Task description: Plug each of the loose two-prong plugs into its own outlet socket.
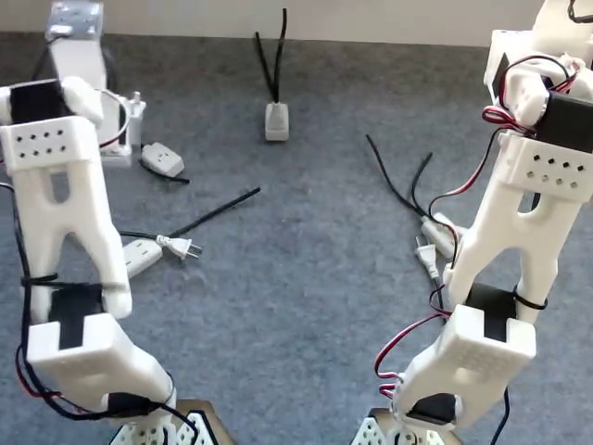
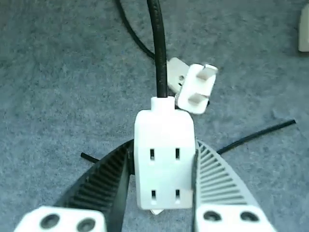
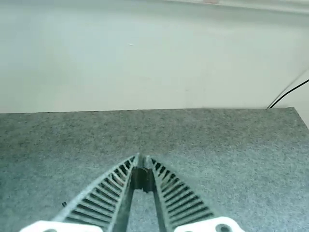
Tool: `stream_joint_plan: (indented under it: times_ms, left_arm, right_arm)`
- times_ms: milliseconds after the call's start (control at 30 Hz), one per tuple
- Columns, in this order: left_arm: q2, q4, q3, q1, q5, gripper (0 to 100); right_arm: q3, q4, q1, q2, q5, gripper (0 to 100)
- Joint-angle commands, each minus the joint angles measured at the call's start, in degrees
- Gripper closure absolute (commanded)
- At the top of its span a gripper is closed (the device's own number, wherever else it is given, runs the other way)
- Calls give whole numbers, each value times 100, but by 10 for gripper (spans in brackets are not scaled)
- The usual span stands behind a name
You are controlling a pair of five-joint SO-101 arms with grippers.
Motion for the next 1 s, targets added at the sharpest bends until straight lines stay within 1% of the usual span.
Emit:
stream_joint_plan:
  times_ms: [0,100,233,367,500,667,800,833,867,933,967]
  left_arm:
    - [-409,563,-602,752,-369,986]
    - [-286,615,-637,1297,-352,986]
    - [215,633,-646,2062,-325,987]
    - [884,642,-637,2809,105,987]
    - [1675,615,-637,3371,193,987]
    - [2721,519,-655,3723,281,994]
    - [3433,-62,-655,3758,255,994]
    - [3582,-176,-655,3732,211,993]
    - [3688,-255,-655,3688,18,990]
    - [3811,-299,-655,3662,-246,948]
    - [3829,-281,-655,3653,-202,912]
  right_arm:
    - [-215,119,31,-110,53,989]
    - [-224,154,119,-119,53,989]
    - [-224,127,259,-127,62,989]
    - [-233,127,312,-127,62,989]
    - [-233,127,321,-127,62,989]
    - [-233,119,321,-127,62,989]
    - [-233,119,321,-127,62,989]
    - [-233,119,321,-127,62,989]
    - [-233,119,321,-127,62,989]
    - [-233,119,321,-127,62,989]
    - [-233,119,321,-127,62,989]
